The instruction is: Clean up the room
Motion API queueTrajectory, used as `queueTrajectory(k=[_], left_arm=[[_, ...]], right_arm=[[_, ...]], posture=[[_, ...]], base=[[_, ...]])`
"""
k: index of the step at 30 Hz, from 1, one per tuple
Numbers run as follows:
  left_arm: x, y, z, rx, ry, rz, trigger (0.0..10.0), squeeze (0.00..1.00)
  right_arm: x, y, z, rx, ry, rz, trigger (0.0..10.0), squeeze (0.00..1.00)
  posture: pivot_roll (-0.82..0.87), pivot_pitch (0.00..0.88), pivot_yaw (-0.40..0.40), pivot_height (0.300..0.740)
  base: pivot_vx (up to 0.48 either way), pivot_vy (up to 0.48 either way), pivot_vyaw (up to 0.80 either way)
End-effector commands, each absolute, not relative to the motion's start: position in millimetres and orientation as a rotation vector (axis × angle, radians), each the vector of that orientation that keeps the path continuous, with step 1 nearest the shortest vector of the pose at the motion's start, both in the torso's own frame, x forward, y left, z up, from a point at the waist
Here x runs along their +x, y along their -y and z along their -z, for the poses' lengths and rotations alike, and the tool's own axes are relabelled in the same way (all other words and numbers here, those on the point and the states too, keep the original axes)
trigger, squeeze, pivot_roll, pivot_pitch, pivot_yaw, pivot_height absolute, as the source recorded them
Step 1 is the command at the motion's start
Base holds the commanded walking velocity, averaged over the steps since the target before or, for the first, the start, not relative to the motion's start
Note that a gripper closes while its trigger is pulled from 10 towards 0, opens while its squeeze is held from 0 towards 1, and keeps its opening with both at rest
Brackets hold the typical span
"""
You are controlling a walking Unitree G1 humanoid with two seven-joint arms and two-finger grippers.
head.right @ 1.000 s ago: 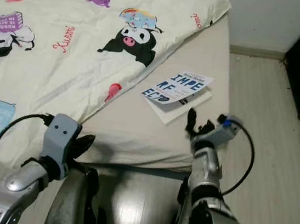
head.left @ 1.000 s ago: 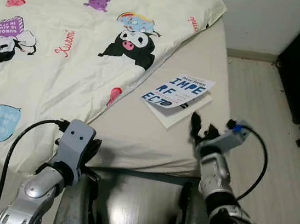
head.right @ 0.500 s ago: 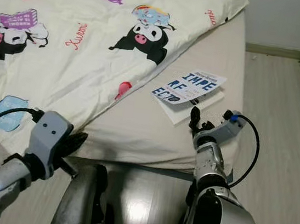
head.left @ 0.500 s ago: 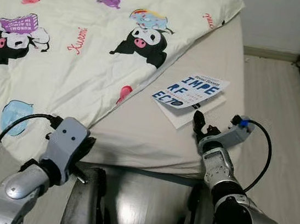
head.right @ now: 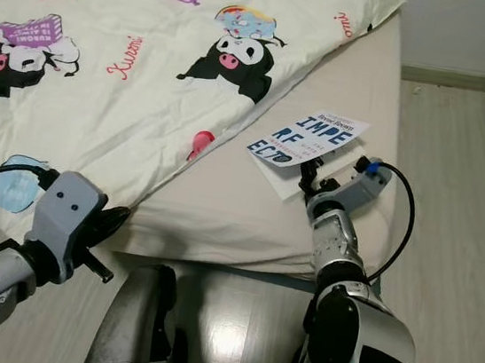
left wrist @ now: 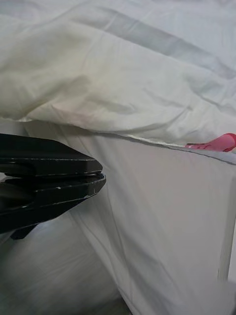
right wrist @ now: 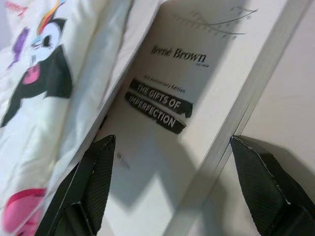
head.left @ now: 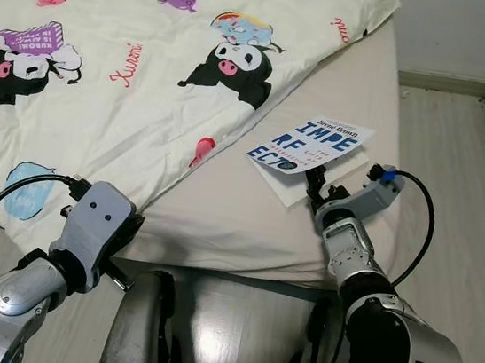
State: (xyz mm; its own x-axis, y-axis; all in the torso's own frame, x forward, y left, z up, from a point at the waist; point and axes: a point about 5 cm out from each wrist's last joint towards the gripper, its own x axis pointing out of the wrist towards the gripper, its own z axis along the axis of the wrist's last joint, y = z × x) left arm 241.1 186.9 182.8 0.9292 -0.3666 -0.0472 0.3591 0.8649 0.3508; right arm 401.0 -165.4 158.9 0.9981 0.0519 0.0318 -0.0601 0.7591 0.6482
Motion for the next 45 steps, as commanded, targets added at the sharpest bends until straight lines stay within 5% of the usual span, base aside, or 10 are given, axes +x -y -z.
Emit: queueTrajectory(k=[1, 7, 8, 9, 10, 45], left_arm=[[238.1, -192.5, -179.9, 0.383, -0.009, 0.373, 10.0, 0.0], [239.7, -192.8, -181.6, 0.394, -0.003, 0.376, 10.0, 0.0], [239.8, -192.7, -181.9, 0.396, -0.002, 0.377, 10.0, 0.0], [239.8, -192.7, -182.1, 0.397, -0.001, 0.377, 10.0, 0.0], [240.0, -192.7, -182.4, 0.397, 0.001, 0.376, 10.0, 0.0], [239.2, -186.5, -182.3, 0.412, 0.028, 0.379, 10.0, 0.0]], right_arm=[[398.8, 156.5, -149.9, 0.733, -0.03, -0.084, 10.0, 0.0], [401.2, 155.3, -157.7, 0.775, 0.005, -0.106, 10.0, 0.0], [400.7, 157.0, -156.9, 0.788, 0.011, -0.102, 6.8, 0.0], [400.3, 158.1, -156.2, 0.795, 0.013, -0.099, 6.8, 0.0], [399.6, 159.6, -154.8, 0.805, 0.015, -0.095, 0.0, 0.0], [382.2, 162.2, -118.8, 0.828, -0.003, -0.025, 0.0, 0.0]], posture=[[0.32, 0.46, 0.114, 0.535], [0.32, 0.46, 0.117, 0.535], [0.32, 0.46, 0.116, 0.535], [0.32, 0.46, 0.116, 0.535], [0.32, 0.459, 0.118, 0.535], [0.3, 0.46, 0.105, 0.535]], base=[[0.0, 0.0, 0.0], [0.0, 0.0, 0.0], [0.0, 0.0, 0.0], [0.0, 0.0, 0.0], [0.0, 0.0, 0.0], [0.0, 0.0, 0.0]])
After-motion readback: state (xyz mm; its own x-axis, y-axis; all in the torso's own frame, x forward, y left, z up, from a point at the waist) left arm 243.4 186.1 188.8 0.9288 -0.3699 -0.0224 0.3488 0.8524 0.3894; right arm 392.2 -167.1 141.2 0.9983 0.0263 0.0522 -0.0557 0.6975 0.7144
